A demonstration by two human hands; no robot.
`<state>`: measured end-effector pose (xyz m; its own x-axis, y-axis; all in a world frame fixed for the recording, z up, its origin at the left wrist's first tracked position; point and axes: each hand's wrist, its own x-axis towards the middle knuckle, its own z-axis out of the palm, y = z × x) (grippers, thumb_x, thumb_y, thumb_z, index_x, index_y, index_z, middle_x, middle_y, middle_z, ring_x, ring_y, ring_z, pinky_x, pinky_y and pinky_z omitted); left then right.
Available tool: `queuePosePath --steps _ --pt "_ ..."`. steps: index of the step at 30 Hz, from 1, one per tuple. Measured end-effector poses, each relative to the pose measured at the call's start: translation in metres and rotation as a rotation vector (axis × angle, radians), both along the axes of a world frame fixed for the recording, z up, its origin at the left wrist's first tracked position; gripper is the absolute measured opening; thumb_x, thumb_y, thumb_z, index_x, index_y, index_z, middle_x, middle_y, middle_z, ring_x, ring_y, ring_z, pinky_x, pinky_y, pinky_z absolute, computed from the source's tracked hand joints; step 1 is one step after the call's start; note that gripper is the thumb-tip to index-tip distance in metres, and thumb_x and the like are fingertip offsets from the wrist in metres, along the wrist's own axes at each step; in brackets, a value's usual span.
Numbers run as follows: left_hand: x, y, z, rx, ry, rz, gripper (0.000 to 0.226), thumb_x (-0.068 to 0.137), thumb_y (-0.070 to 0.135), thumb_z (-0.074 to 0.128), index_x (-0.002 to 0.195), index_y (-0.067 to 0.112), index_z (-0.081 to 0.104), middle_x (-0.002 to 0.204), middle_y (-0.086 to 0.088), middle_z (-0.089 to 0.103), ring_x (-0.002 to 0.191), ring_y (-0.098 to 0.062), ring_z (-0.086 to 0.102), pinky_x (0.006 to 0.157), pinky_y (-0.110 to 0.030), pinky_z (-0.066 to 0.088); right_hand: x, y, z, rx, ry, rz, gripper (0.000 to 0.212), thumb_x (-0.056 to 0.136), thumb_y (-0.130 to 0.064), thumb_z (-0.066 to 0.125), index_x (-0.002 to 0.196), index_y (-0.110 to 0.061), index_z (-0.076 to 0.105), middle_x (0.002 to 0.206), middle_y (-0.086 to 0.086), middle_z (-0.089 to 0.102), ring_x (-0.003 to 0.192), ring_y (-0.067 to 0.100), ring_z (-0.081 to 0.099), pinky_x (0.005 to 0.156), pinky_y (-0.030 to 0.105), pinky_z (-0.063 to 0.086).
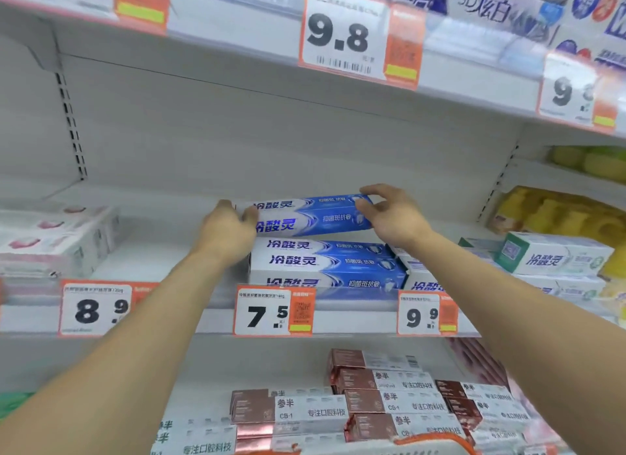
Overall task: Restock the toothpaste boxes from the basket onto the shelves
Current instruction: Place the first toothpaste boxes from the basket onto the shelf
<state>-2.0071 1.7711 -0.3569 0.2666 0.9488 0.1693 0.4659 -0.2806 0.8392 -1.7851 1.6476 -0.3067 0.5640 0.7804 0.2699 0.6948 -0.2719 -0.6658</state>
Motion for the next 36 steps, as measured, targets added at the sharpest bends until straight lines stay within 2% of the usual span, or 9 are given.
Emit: queuePosePath --steps 8,11,14,17,21,23,27,31,36 --pt "0.010 -0.005 -0.003 -0.023 0.206 -0.008 0.034 0.094 0.036 0.059 0.079 0.006 0.057 0.080 -0.010 0.060 0.072 -0.027 0.054 0.058 -0.029 0.037 -0.002 -0.011 -0.006 -0.438 -0.320 -0.098 0.031 0.100 -0.040 0.047 0.122 -0.025 0.064 0.107 0.002 0.065 0.104 0.026 0.056 0.105 0.044 0.037" --pt "0.011 -0.009 -0.001 -0.006 0.211 -0.002 0.039 0.093 0.033 0.062 0.067 0.009 0.045 0.074 -0.014 0.053 0.067 -0.025 0.047 0.051 -0.029 0.032 -0.009 -0.020 -0.007 -0.519 -0.435 -0.065 0.033 0.101 -0.045 0.042 0.118 -0.032 0.067 0.115 0.000 0.067 0.110 0.026 0.054 0.106 0.048 0.030" --pt "0.009 -0.015 -0.001 0.037 0.173 0.031 0.036 0.092 0.036 0.066 0.078 0.004 0.056 0.084 -0.013 0.062 0.076 -0.028 0.050 0.063 -0.029 0.038 -0.012 -0.029 -0.008 -0.523 -0.519 -0.024 0.039 0.103 -0.050 0.037 0.122 -0.033 0.066 0.119 -0.001 0.067 0.114 0.026 0.054 0.111 0.054 0.025" --pt "0.006 -0.017 -0.001 0.045 0.173 0.031 0.042 0.091 0.037 0.067 0.066 0.006 0.050 0.067 -0.007 0.054 0.070 -0.030 0.054 0.051 -0.030 0.032 -0.015 -0.038 -0.017 -0.533 -0.580 -0.010 0.043 0.104 -0.048 0.031 0.126 -0.031 0.064 0.119 -0.001 0.067 0.118 0.028 0.053 0.112 0.061 0.015" --pt "0.000 -0.031 0.005 0.129 0.204 0.009 0.030 0.094 0.032 0.061 0.095 0.002 0.063 0.105 -0.015 0.065 0.099 -0.036 0.060 0.069 -0.031 0.044 -0.025 -0.058 -0.031 -0.139 -0.631 -0.043 0.032 0.102 -0.039 0.043 0.120 -0.024 0.066 0.123 -0.002 0.063 0.121 0.024 0.052 0.110 0.053 0.024" --pt "-0.005 -0.047 0.010 0.331 0.083 0.051 0.029 0.096 0.028 0.057 0.113 0.005 0.064 0.117 -0.013 0.061 0.110 -0.033 0.057 0.084 -0.035 0.045 -0.044 -0.081 -0.042 0.182 -0.661 -0.031 0.022 0.097 -0.029 0.049 0.104 -0.020 0.068 0.106 -0.002 0.064 0.103 0.023 0.057 0.093 0.041 0.035" --pt "-0.020 -0.114 0.013 0.681 -0.259 -0.107 0.013 0.096 0.018 0.055 0.082 0.017 0.057 0.084 0.007 0.052 0.073 -0.010 0.050 0.065 -0.023 0.035 -0.081 -0.132 -0.085 0.435 -0.640 0.045 0.011 0.088 -0.022 0.055 0.085 -0.017 0.063 0.084 -0.005 0.060 0.078 0.014 0.052 0.072 0.031 0.036" --pt "-0.027 -0.182 -0.042 0.642 0.007 -0.512 0.016 0.095 0.028 0.049 0.080 0.024 0.051 0.070 0.014 0.046 0.064 -0.007 0.045 0.061 -0.024 0.034 -0.087 -0.165 -0.136 0.343 -0.418 0.078 0.006 0.087 -0.024 0.058 0.083 -0.019 0.059 0.076 -0.009 0.059 0.069 0.006 0.051 0.064 0.020 0.038" --pt "-0.033 -0.232 -0.151 0.287 0.639 -0.820 0.038 0.106 0.045 0.024 0.084 0.023 0.046 0.086 0.005 0.048 0.083 -0.023 0.054 0.075 -0.038 0.042 -0.090 -0.219 -0.221 -0.073 -0.080 0.012 0.031 0.098 -0.036 0.051 0.070 -0.025 0.053 0.060 -0.008 0.055 0.059 0.016 0.054 0.056 0.032 0.040"
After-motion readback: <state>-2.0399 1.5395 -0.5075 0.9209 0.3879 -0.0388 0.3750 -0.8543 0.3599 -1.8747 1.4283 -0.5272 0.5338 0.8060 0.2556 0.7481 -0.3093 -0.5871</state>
